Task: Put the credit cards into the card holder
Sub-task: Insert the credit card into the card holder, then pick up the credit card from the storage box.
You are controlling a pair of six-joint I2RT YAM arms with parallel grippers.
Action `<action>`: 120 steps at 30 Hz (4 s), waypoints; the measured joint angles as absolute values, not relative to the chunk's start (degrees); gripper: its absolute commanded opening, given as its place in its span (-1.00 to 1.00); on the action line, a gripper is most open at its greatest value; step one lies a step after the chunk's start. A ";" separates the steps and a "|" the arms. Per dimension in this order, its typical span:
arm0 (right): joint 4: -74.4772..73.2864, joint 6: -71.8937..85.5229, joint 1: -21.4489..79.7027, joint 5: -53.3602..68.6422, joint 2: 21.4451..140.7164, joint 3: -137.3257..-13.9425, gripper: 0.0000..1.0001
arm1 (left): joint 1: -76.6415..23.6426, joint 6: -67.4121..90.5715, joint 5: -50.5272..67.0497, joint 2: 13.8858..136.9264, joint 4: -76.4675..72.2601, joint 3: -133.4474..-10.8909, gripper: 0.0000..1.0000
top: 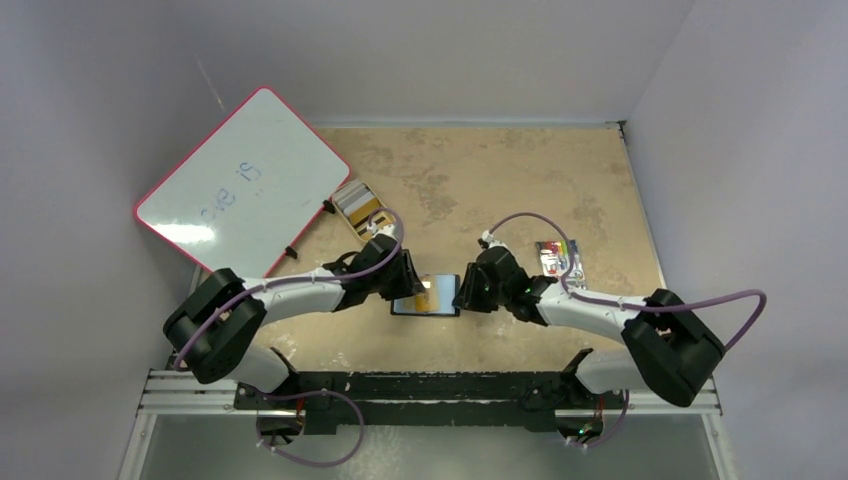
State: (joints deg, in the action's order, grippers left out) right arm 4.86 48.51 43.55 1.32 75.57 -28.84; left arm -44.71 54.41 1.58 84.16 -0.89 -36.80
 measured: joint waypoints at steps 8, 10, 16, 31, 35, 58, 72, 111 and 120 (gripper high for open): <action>4.67 47.29 43.29 0.73 78.13 -32.62 -0.41 | -44.71 53.67 0.56 84.66 0.19 -38.04 -0.29; 4.67 47.03 43.09 0.71 79.46 -33.36 -0.41 | -44.71 53.36 0.32 84.97 0.58 -38.30 -0.28; 5.06 46.63 42.74 0.75 81.91 -34.00 -0.44 | -44.71 52.93 -0.49 86.11 1.30 -39.42 -0.22; 7.27 46.61 42.72 1.02 82.96 -33.93 -0.47 | -44.71 53.56 0.12 87.53 -2.46 -39.53 -0.23; 7.88 46.61 42.72 1.10 83.22 -33.93 -0.48 | -44.73 54.22 0.97 88.23 -4.08 -39.53 -0.23; 8.60 46.61 42.70 1.26 83.18 -33.47 -0.48 | -46.22 58.37 0.60 87.77 -5.85 -39.53 -0.16; 8.91 46.61 42.70 1.45 83.15 -33.34 -0.47 | -46.28 57.91 -0.47 88.66 -4.05 -39.55 -0.15; 1.08 43.35 42.70 -2.79 64.82 -34.17 -0.02 | -33.85 29.98 -16.10 84.27 25.65 -64.93 -0.05; -0.89 41.91 42.70 -3.99 64.82 -35.94 -0.02 | -29.54 12.73 -24.56 96.49 30.02 -73.23 0.05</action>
State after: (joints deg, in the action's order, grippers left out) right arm -0.89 41.91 42.70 -3.99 64.82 -35.94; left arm -29.54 12.73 -24.56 96.49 30.02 -73.23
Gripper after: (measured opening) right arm 0.489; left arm 0.500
